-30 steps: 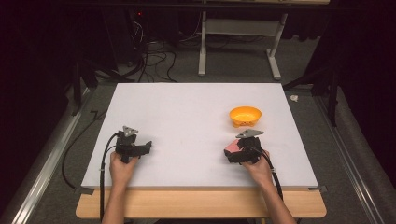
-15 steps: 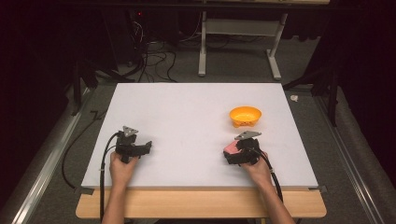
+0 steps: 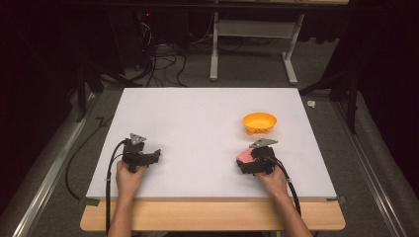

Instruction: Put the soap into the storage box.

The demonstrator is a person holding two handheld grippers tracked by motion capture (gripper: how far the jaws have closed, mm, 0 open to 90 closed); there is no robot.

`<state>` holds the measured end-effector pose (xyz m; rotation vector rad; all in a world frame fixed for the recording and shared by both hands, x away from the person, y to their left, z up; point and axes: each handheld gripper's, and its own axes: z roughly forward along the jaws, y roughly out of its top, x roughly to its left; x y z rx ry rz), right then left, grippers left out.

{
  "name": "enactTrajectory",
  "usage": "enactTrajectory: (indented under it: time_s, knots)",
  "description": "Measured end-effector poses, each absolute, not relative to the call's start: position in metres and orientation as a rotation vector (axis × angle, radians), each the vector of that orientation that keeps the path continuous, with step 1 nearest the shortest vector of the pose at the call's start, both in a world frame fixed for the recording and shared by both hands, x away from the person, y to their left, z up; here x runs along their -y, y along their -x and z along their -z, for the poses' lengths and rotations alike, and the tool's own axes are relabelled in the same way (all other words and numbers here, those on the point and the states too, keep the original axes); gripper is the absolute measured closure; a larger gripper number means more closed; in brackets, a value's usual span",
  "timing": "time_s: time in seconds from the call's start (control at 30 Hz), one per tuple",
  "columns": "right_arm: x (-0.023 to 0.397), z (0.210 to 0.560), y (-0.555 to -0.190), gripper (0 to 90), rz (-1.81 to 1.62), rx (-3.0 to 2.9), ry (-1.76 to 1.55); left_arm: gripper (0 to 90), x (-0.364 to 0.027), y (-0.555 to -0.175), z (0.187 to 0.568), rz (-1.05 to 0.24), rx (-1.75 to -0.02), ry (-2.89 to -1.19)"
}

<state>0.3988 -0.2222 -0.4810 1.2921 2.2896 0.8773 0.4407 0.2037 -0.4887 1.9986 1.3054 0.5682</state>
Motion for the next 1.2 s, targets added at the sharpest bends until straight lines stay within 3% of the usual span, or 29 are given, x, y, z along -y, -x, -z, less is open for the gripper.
enactTrajectory:
  time_s: [1.2]
  knots:
    - [0.228,0.462,-0.386,13.5,-0.972,-2.27,-1.301,18.6,-0.204,-0.441,0.489,-0.568,-1.306,-1.999]
